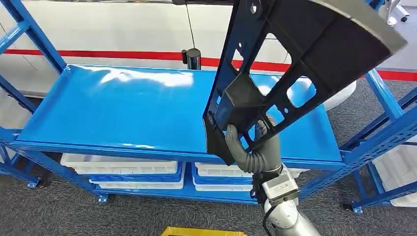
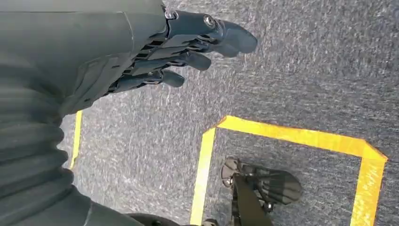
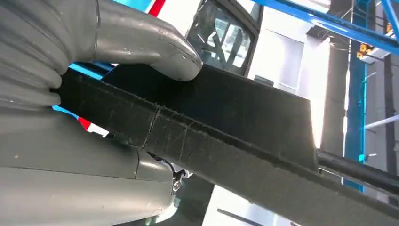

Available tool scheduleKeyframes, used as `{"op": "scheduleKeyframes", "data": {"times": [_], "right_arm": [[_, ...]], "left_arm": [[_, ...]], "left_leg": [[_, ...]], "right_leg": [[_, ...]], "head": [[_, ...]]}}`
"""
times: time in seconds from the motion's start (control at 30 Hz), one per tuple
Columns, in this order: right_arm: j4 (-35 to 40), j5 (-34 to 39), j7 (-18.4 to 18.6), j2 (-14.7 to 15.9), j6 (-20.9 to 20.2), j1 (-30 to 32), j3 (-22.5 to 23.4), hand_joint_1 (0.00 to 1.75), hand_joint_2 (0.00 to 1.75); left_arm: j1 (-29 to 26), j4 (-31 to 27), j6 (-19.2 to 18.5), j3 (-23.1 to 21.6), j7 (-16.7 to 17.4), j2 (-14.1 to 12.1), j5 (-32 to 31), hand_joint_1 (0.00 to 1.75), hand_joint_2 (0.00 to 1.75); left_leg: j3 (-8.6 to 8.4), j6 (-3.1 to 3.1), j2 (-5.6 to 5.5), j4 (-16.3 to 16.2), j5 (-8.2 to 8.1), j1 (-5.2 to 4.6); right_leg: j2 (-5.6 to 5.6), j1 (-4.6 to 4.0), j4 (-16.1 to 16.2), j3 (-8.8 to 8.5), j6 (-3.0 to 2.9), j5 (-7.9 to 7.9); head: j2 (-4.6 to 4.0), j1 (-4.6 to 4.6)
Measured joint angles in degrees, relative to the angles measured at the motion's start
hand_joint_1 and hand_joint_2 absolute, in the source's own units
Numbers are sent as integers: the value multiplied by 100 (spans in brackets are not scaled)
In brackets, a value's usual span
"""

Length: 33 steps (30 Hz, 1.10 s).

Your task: Take the parts from the cabinet and place them on the table.

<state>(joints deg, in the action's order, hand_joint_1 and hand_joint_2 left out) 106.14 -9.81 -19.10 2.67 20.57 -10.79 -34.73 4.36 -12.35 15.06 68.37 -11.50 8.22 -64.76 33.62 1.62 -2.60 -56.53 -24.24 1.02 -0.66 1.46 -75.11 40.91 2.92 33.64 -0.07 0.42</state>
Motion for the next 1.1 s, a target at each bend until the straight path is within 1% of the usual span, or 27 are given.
{"op": "scheduleKeyframes", "data": {"times": [0.03, 0.1, 0.13, 0.17, 0.2, 0.27, 0.3, 0.33, 0.37, 0.4, 0.47, 0.5, 0.53, 0.6, 0.63, 0.67, 0.73, 0.77, 0.8, 0.83, 0.87, 0.93, 0.97, 1.0, 1.03, 1.07, 1.1], "right_arm": [[2, 0, 0, 0, 0, 3, 0, 175, 175], [2, 0, 0, 0, 2, 3, 2, 175, 175], [2, 0, 0, 2, 4, 0, 2, 175, 175], [11, 0, 7, 0, 7, 12, 2, 175, 175], [11, 6, 9, 11, 9, 9, 11, 175, 175], [11, 4, 31, 26, -7, 8, 18, 175, 175], [11, 7, 31, 37, -46, -1, 17, 175, 175], [11, 29, 35, 44, -105, -14, 17, 175, 175], [9, 42, 35, 50, -138, -28, 17, 175, 175], [9, 42, 37, 57, -160, -35, 17, 175, 175], [2, 39, 37, 74, -177, -42, 17, 175, 175], [-5, 39, 37, 79, -179, -44, 15, 175, 175], [-9, 39, 37, 85, -181, -46, 15, 175, 175], [-7, 39, 39, 94, -181, -70, 15, 175, 175], [-9, 39, 39, 94, -181, -91, 15, 175, 175], [-7, 39, 39, 99, -181, -102, 18, 175, 175], [-9, 37, 42, 101, -181, -118, 15, 175, 175], [-7, 37, 42, 101, -181, -120, 15, 175, 175], [-7, 37, 42, 103, -181, -126, 18, 175, 175], [-7, 37, 42, 111, -181, -127, 24, 175, 175], [-7, 37, 42, 120, -179, -135, 26, 175, 175], [-9, 35, 42, 142, -168, -124, 28, 175, 175], [-11, 24, 42, 151, -147, -115, 33, 175, 175], [-18, 24, 44, 155, -125, -103, 39, 175, 175], [-22, 22, 46, 158, -111, -92, 42, 175, 175], [-22, 13, 48, 157, -98, -86, 42, 175, 175], [-22, -7, 48, 158, -87, -88, 42, 175, 175]], "left_arm": [[-1, 0, -4, 0, 2, 2, 2, 0, 175], [3, 0, -11, 0, 2, 7, 2, 0, 175], [1, -2, -11, 0, 9, -2, 2, 0, 175], [5, -2, -7, 0, 20, -9, 2, 0, 175], [-2, -2, -7, 0, 31, -7, 2, 0, 175], [-16, -2, -7, 2, 44, -2, 4, 0, 175], [-18, -2, -7, 4, 44, -2, 4, 0, 175], [-16, -2, -9, 7, 44, -7, 4, 0, 175], [-13, -2, -13, 7, 39, -7, 9, 0, 175], [-5, -2, -13, 13, 28, -7, 11, 0, 175], [-5, -2, -13, 20, 15, -7, 11, 0, 175], [-8, -2, -13, 22, 15, -7, 11, 0, 175], [-13, -2, -11, 24, 15, -9, 11, 0, 175], [-12, -2, -11, 26, 13, -18, 13, 0, 175], [-9, -2, -11, 26, 11, -20, 13, 0, 175], [-1, -2, -13, 26, 11, -20, 11, 0, 175], [6, -2, -11, 26, 2, -18, 11, 0, 175], [4, -2, -11, 26, 4, -18, 11, 0, 175], [4, -2, -11, 26, 2, -17, 11, 0, 175], [7, -2, -9, 26, 4, -15, 11, 0, 175], [7, -2, 0, 26, 4, -18, 11, 0, 175], [9, -2, 2, 26, 4, -20, 11, 0, 175], [6, -2, 2, 26, 11, -20, 11, 0, 175], [4, -2, 0, 26, 18, -15, 11, 0, 175], [3, -2, 2, 26, 20, -11, 11, 0, 175], [1, -2, 2, 26, 20, -9, 9, 0, 175], [2, -2, 2, 26, 20, 2, 9, 0, 175]], "left_leg": [[-2, -27, -2, -10, 5, 22], [-6, -106, -28, -30, -3, 74], [6, -173, -30, -47, -10, 65], [21, -227, -48, -77, -33, 38], [32, -263, -50, -68, -11, 38], [26, -331, -61, -34, 27, 68], [41, -357, -36, -48, 0, 87], [81, -360, 115, -195, -136, 79], [209, -358, 192, -521, -367, 76], [436, -364, 215, -1061, -661, 76], [785, -364, 218, -1885, -990, 76], [808, -357, 218, -1979, -974, 76], [675, -337, 219, -1765, -829, 74], [82, -297, 248, -734, -357, 75], [-153, -282, 285, -263, -283, 74], [-171, -291, 282, -220, -318, 29], [-110, -247, 248, -233, -285, -1], [-95, -209, 235, -234, -265, -31], [-80, -140, 238, -187, -213, -16], [-69, -91, 246, -173, -174, 6], [-37, -51, 242, -173, -150, 4], [49, 6, 232, -176, -98, -12], [93, 10, 229, -177, -69, -23], [130, 9, 226, -177, -41, -33], [158, 2, 222, -178, -19, -36], [175, -6, 213, -178, 3, -37], [190, -26, 205, -178, 26, -37]], "right_leg": [[4, 26, 331, -157, 94, -166], [5, 90, 1429, -705, 268, -597], [17, 115, 1802, -863, 288, -686], [-31, 58, 1813, -908, 174, -735], [-24, 48, 1772, -883, 88, -745], [-18, 21, 1739, -853, 8, -758], [2, 57, 1764, -852, -46, -790], [23, 64, 1767, -853, -89, -796], [36, 55, 1767, -848, -150, -806], [63, 31, 1765, -837, -167, -809], [99, -9, 1760, -810, -195, -824], [111, -22, 1759, -801, -198, -827], [118, -28, 1758, -801, -197, -828], [122, -27, 1739, -810, -194, -827], [126, -28, 1717, -802, -189, -827], [134, -98, 1692, -767, -166, -838], [146, -73, 1709, -741, -117, -871], [157, -49, 1743, -742, -73, -900], [161, -66, 1736, -731, -38, -908], [141, -44, 1646, -640, -34, -811], [128, -47, 1424, -543, -70, -639], [101, -49, 492, -145, -130, -206], [89, -49, 44, 39, -128, -44], [87, -49, -147, 101, -93, 4], [87, -50, -12, 4, -53, -50], [87, -50, 347, -216, -8, -174], [87, -50, 950, -571, 35, -364]], "head": [[0, 0], [-2, 2], [0, 22], [-2, 22], [0, 9], [0, 15], [-2, 11], [0, 0], [-2, -26], [0, -31], [0, -33], [0, -31], [0, -33], [0, -33], [0, -33], [0, -35], [0, -26], [-2, -26], [0, -29], [0, -31], [0, -15], [0, -15], [0, -9], [0, -17], [0, -11], [0, -13], [0, -11]]}}
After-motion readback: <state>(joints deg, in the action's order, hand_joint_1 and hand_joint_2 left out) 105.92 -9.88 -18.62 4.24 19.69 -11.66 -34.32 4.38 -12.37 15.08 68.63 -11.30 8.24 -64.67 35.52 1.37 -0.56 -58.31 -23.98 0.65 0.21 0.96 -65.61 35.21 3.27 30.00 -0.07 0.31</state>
